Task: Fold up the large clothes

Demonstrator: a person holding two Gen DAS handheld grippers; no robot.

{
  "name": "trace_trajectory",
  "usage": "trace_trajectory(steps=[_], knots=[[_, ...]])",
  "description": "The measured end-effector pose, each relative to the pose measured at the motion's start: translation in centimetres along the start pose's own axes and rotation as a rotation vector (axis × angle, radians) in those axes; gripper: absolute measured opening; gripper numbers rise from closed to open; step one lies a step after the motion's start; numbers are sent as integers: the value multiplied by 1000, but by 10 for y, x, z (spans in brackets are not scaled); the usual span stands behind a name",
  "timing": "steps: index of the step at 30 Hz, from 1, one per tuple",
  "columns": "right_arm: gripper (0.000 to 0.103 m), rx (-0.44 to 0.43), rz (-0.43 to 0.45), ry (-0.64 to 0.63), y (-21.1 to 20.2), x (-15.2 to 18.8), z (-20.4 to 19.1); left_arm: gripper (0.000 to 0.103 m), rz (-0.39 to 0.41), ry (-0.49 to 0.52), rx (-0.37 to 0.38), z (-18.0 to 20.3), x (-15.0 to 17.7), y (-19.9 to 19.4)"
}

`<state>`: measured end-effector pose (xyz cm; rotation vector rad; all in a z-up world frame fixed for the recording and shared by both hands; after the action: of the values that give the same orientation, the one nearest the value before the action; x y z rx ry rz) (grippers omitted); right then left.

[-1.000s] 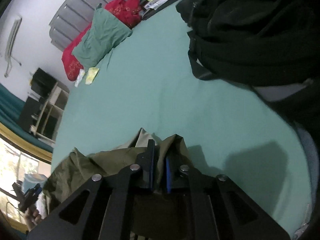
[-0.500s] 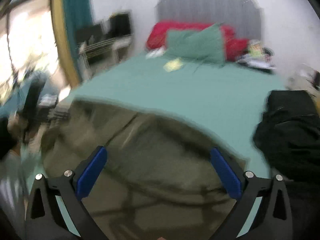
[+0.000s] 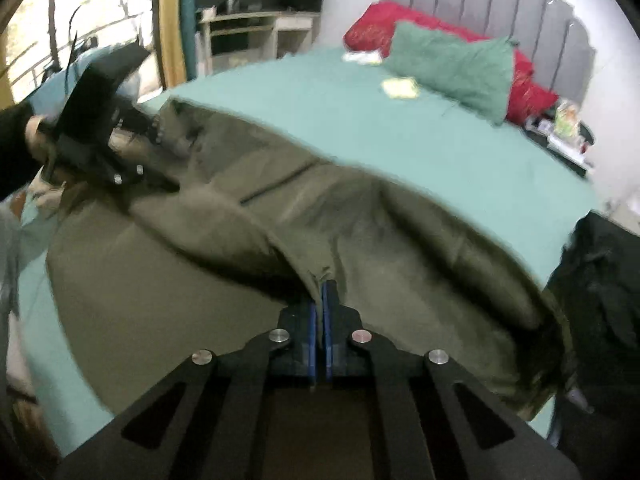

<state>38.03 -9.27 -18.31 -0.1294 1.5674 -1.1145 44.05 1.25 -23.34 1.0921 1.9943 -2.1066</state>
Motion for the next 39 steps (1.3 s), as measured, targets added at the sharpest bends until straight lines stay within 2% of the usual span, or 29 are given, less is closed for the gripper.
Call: trace_trajectory(steps=[2,5,7,8,10,11,12,14,15,16,17,18,19,21,22,24,26,27,29,31,32,34,36,38,39], knots=[[3,30,17,-4,10,-19,8,0,14,0,-26,-5,-4,2],[3,74,22,-37,31,-50,19,0,71,-35,-154,-32,-17,-6],[3,109,31,-50,43,-73,32,0,115,-86,-220,-57,-27,-16],[3,116,32,-45,47,-80,38,0,135,-121,-276,-76,-32,-22],[3,103,15,-15,60,-88,50,0,145,-198,-338,-106,-36,-28],[3,99,1,2,69,-88,55,0,135,-258,-345,-122,-35,-29],[3,96,-26,15,80,-86,59,0,125,-314,-310,-133,-32,-30],[3,100,-90,39,103,-76,66,4,130,-353,-187,-137,-27,-35],[4,100,-126,56,112,-68,68,19,117,-337,-154,-134,-23,-35],[10,95,-159,84,119,-60,73,46,90,-304,-139,-131,-15,-33],[17,101,-167,106,120,-55,77,58,66,-273,-139,-127,-9,-30],[39,128,-155,123,116,-52,83,64,36,-227,-142,-121,-1,-25],[54,181,-129,134,105,-49,93,64,0,-180,-151,-114,8,-18],[62,248,-69,176,78,-44,110,64,-70,-93,-190,-106,22,-2],[64,258,-42,209,60,-38,117,64,-107,-56,-223,-103,28,8],[64,290,-18,245,27,-22,125,62,-140,-43,-233,-102,34,18],[64,313,-21,267,8,-3,130,18,-116,-61,-209,-104,33,19],[64,338,-37,290,0,13,135,0,-120,-90,-230,-110,34,22],[64,360,-57,334,-8,37,141,0,-78,-154,-289,-127,28,19],[64,343,-88,427,-7,61,149,0,-32,-281,-364,-154,25,15],[64,349,-102,453,-8,69,152,0,-24,-388,-418,-175,28,10],[64,387,-132,493,-13,90,156,1,-22,-474,-464,-190,33,0],[64,353,-124,548,-23,100,153,16,39,-526,-423,-184,38,-24],[64,347,-104,573,-35,105,148,56,76,-557,-439,-173,56,-53],[64,345,-102,590,-41,109,145,59,88,-584,-436,-166,68,-64]])
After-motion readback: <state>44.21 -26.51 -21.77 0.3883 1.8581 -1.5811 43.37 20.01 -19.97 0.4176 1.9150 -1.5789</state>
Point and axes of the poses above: each gripper's, at about its wrist camera, not at the fingertips, and y roughly the way its jaws point, z to its right, x to its underside, the point moved 9 cm from there along y, roughly the way its jaws point, and after that the axes turned 1 degree about y, right-handed, at the moved point
